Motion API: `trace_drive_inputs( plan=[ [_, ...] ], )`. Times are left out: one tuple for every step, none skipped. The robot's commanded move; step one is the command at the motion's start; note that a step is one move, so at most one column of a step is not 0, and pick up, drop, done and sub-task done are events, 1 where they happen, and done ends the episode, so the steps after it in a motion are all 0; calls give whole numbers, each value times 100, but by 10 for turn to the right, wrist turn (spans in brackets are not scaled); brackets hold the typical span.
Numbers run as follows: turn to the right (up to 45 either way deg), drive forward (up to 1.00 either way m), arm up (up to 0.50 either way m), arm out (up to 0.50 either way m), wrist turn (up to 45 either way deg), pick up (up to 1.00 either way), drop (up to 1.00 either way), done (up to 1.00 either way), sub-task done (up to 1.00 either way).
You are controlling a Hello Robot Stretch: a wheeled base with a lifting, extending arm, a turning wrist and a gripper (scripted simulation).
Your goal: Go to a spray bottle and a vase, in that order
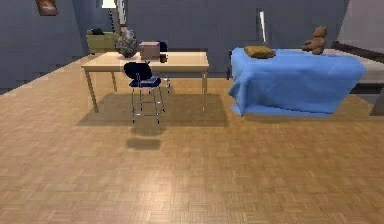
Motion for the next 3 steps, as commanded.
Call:
trace_drive_inputs(
  plan=[
    [90, 0, 0, 0, 0, 0, 0, 0, 0],
    [0, 5, 0, 0, 0, 0, 0, 0, 0],
    [-60, 0, 0, 0, 0, 0, 0, 0, 0]
  ],
)
